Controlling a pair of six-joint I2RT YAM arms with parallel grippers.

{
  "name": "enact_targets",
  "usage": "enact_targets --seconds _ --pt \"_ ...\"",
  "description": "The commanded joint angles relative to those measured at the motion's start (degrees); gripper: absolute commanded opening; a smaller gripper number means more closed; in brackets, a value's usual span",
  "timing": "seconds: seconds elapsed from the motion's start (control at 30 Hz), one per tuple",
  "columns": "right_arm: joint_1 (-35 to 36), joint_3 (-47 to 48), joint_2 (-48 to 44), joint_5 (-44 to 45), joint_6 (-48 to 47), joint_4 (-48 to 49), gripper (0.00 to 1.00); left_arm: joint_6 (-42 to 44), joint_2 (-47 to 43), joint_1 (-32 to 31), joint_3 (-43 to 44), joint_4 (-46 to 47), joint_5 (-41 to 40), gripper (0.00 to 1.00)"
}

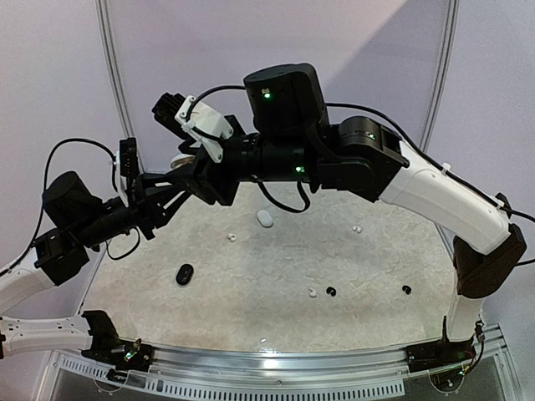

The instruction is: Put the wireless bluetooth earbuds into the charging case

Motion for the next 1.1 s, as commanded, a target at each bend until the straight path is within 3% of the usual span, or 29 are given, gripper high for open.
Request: enact_targets --seconds 0.0,0.13,0.23,0.47,1.07 --pt "0.2 -2.6 -5.3 -1.6 3.0 3.5 0.51 -0.4 -0.6 -0.1 -0.7 1.6 -0.7 0.0" --pt "0.3 -3.9 -6.0 -1.3 4.5 3.2 0.48 -0.5 -0.6 0.0 -0.7 1.5 -0.5 0.0" --pt "0.3 -4.1 -5.9 -0.8 5.3 2.7 0.4 -0.5 -0.6 0.0 -0.7 1.5 -0.5 0.0" --pt "0.3 -4.3 -4.4 1.9 5.6 0.0 0.0 -0.3 -0.5 0.1 -0.6 1.6 -0.2 0.0" --pt "-1.1 -4.3 -1.3 3.5 6.3 -1.0 0.0 2.0 0.2 -0.1 0.0 2.0 2.6 0.0"
